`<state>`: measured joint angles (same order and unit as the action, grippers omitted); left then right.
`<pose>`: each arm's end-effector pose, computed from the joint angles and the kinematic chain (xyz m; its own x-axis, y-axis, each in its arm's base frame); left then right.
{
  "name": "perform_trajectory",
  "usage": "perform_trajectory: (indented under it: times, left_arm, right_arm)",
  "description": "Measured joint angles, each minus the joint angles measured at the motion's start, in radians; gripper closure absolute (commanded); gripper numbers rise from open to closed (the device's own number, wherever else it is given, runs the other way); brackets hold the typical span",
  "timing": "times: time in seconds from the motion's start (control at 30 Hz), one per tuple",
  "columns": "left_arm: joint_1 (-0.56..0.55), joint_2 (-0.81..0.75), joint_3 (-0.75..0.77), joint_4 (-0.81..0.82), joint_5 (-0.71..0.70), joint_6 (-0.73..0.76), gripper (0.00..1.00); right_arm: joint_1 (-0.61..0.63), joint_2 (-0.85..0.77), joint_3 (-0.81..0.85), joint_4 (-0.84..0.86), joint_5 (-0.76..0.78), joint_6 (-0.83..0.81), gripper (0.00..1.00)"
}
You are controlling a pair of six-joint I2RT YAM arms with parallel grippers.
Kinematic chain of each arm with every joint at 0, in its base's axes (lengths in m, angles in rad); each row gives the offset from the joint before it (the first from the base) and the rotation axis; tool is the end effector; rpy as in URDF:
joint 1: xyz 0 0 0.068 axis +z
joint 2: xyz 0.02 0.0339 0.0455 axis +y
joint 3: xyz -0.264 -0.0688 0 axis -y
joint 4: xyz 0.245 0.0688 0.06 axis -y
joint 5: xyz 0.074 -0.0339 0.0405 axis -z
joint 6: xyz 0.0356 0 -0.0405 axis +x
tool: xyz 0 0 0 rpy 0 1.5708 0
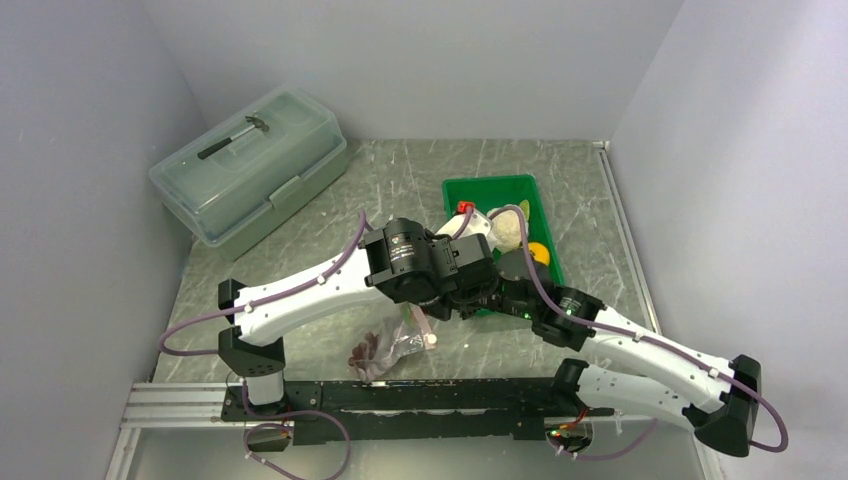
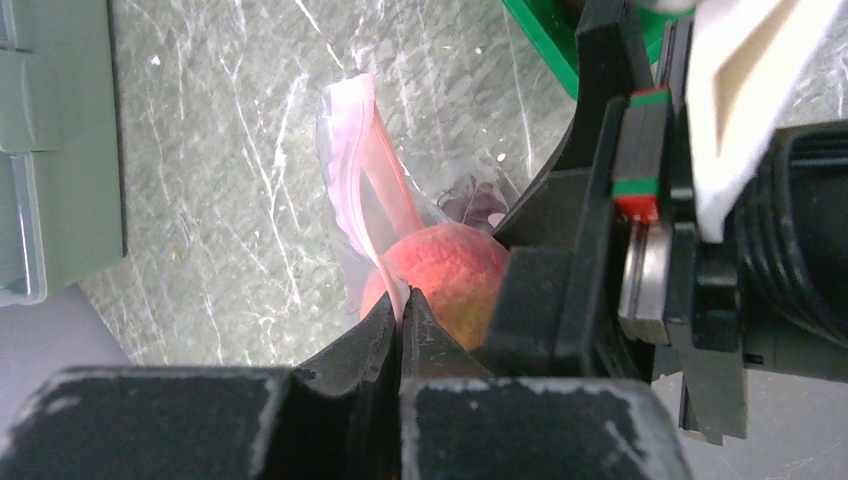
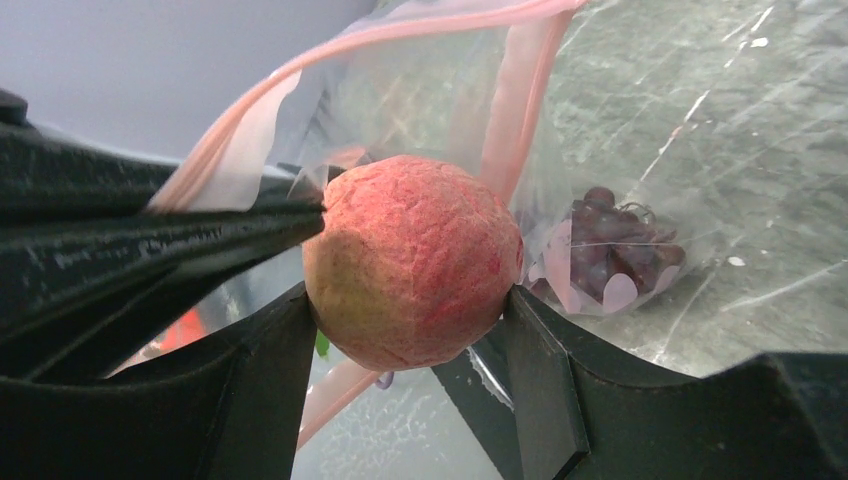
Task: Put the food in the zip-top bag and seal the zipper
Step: Place the fake fruit in the zipper food storage bag.
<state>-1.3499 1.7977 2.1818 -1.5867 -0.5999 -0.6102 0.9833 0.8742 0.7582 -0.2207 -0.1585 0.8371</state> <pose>0.0900 -0.3091 0.4217 -0.6035 0.5288 -0.5968 0.5064 0.8323 0.2254 0.1084 0.1729 0.3112 -0.7944 0.1303 -0.5933 -0.4696 0.4877 0.7359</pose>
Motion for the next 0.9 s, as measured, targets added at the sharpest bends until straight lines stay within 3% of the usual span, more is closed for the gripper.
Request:
perform_trajectory:
  times: [0.27,0.5,0.73,0.9]
  left_arm:
    - [0.000,-0.002,-0.007,0.029,0.001,-0.008,0.92]
    - [-0.003,-0.034,-0.007,0.065,0.000,-0.013,0.91]
    - [0.014,-0.068,-0.032,0.079,-0.008,-0.006,0.91]
    - [0.029,-0.070,-0.035,0.070,-0.032,-0.003,0.91]
  right_arm:
    - [0.095,-0.048,-0.134,0.253,-0.002,0.018,0.86]
    - [0.130,-0.075,-0.146,0.341,0.045,0.011,0.78]
    - [0.171,-0.014,-0.083,0.313,0.151,-0.023,0.46]
    - [0.196,0.023,-0.033,0.248,0.237,-0.037,0.33]
